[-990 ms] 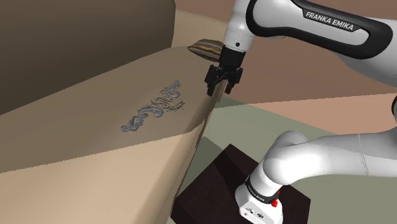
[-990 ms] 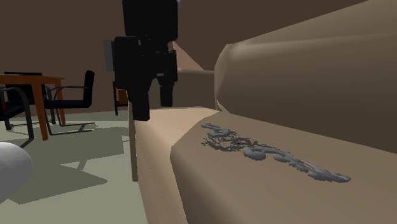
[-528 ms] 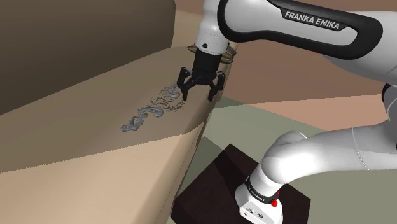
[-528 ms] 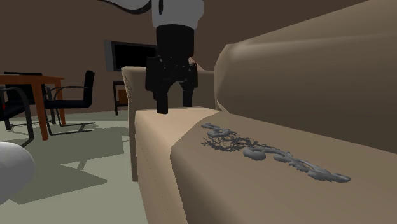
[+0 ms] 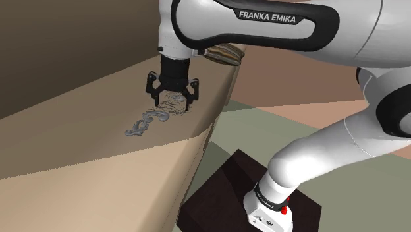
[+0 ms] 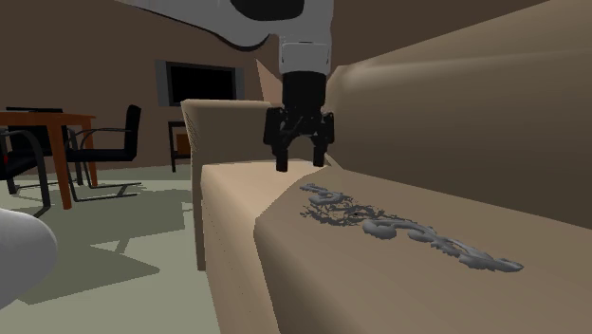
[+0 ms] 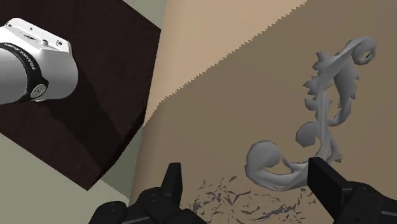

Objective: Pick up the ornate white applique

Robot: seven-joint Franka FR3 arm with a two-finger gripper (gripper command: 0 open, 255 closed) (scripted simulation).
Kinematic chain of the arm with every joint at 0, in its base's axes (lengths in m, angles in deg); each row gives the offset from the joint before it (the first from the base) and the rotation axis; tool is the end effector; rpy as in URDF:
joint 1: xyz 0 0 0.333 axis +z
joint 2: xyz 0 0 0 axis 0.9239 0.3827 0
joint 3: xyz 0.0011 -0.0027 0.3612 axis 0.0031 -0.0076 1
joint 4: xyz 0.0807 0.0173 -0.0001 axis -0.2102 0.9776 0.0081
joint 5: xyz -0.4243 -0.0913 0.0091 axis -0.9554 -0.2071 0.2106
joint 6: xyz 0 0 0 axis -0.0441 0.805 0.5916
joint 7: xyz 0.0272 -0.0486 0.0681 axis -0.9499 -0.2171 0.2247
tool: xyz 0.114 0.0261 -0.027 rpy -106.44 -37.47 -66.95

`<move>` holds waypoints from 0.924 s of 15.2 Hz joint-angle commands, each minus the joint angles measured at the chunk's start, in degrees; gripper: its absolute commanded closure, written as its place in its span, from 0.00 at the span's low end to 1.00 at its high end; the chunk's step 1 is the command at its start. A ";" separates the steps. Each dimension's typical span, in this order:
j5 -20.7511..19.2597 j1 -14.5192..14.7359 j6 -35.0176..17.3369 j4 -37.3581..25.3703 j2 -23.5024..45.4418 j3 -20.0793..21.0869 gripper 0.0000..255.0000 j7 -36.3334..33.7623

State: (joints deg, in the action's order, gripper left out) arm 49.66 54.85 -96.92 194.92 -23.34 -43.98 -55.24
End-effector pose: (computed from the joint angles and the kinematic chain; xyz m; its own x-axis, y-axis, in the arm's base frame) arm 0.4167 0.2494 0.5902 0.6399 -0.7685 -0.0069 -0.7679 -0.6397 0.0343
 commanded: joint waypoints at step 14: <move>-11.04 -3.77 -6.74 -8.17 19.54 11.58 0.00 -26.23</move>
State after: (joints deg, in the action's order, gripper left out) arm 38.60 51.02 -103.08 186.21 -3.79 -32.47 -81.35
